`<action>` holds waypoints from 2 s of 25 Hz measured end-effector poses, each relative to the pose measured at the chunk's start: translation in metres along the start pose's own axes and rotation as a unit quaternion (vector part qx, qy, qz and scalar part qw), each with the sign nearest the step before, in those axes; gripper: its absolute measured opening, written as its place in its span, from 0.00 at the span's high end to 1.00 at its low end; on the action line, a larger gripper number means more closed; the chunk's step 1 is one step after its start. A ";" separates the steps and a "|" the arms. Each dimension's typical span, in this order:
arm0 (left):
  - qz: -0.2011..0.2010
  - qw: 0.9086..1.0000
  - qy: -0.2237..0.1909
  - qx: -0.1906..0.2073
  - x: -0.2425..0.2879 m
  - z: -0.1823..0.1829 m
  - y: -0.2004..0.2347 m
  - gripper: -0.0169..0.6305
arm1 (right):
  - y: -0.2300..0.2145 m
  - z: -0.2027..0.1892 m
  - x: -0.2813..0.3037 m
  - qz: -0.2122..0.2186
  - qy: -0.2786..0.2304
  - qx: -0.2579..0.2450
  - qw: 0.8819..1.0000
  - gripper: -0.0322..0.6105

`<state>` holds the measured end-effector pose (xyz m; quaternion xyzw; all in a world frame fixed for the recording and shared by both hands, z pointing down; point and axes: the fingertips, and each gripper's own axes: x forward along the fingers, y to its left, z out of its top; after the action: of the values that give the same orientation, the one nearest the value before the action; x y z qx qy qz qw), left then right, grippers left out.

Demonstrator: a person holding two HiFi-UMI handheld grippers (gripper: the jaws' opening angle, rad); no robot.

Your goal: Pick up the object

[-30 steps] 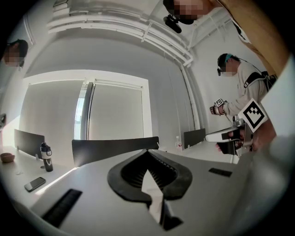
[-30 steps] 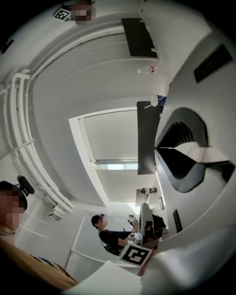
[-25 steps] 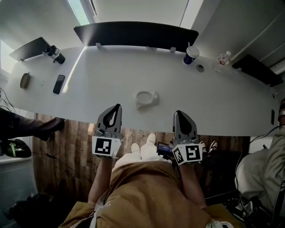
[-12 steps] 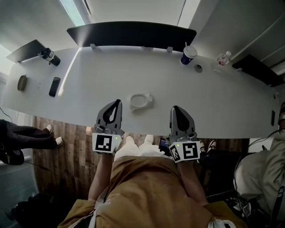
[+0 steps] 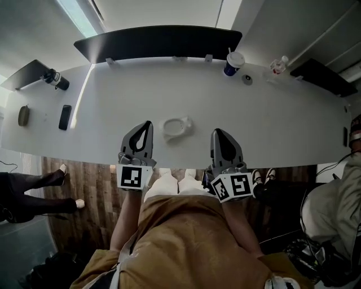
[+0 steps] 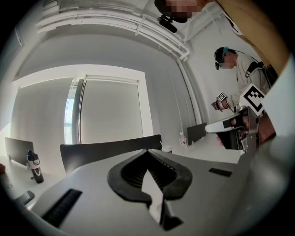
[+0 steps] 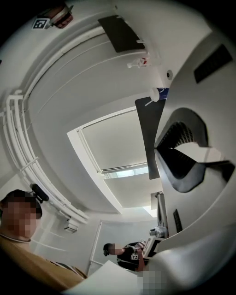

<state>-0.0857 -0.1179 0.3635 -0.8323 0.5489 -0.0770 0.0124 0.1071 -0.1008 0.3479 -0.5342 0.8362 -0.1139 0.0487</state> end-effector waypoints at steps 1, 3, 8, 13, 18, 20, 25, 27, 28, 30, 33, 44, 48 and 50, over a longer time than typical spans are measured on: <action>-0.003 1.000 0.004 0.000 0.001 -0.003 0.001 0.96 | 0.000 0.001 0.000 0.003 -0.004 0.017 1.000 0.94; -0.007 1.000 0.010 -0.003 0.002 -0.009 0.003 0.96 | 0.002 -0.001 0.002 0.017 -0.009 0.071 0.997 0.94; -0.010 1.000 0.023 -0.010 -0.004 -0.023 0.018 0.96 | 0.004 -0.022 0.009 0.024 -0.006 0.214 0.976 0.94; -0.016 0.999 0.033 -0.015 -0.004 -0.032 0.029 0.96 | 0.008 -0.053 0.015 0.011 0.022 0.294 0.956 0.94; -0.021 0.999 0.030 -0.020 -0.002 -0.035 0.030 0.96 | 0.004 -0.081 0.014 -0.004 0.028 0.391 0.920 0.94; -0.023 0.999 0.033 -0.020 -0.002 -0.037 0.030 0.96 | 0.006 -0.084 0.018 0.005 0.024 0.405 0.914 0.94; -0.025 0.999 0.040 -0.024 -0.001 -0.046 0.028 0.96 | 0.004 -0.107 0.019 0.000 0.053 0.447 0.893 0.94; -0.028 0.998 0.044 -0.022 0.000 -0.049 0.025 0.96 | 0.005 -0.117 0.019 0.001 0.068 0.458 0.886 0.94; -0.029 0.998 0.045 -0.021 0.001 -0.050 0.024 0.96 | 0.006 -0.122 0.020 0.005 0.074 0.465 0.882 0.94; -0.031 0.998 0.048 -0.019 0.002 -0.052 0.022 0.96 | 0.010 -0.133 0.021 0.013 0.088 0.480 0.873 0.94; -0.029 0.998 0.052 -0.022 0.001 -0.056 0.024 0.96 | 0.013 -0.156 0.019 0.008 0.099 0.534 0.839 0.93; -0.028 0.997 0.071 -0.032 -0.002 -0.077 0.035 0.96 | 0.022 -0.198 0.028 0.005 0.110 0.631 0.768 0.86; -0.031 0.996 0.076 -0.035 0.003 -0.082 0.038 0.96 | 0.019 -0.209 0.030 -0.002 0.115 0.639 0.761 0.79; -0.032 0.996 0.075 -0.035 0.007 -0.083 0.039 0.96 | 0.018 -0.215 0.031 -0.006 0.119 0.643 0.756 0.79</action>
<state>-0.1300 -0.1340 0.4424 -0.8411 0.5238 -0.1205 -0.0609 0.0345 -0.0922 0.5535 -0.3642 0.5616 -0.6881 0.2801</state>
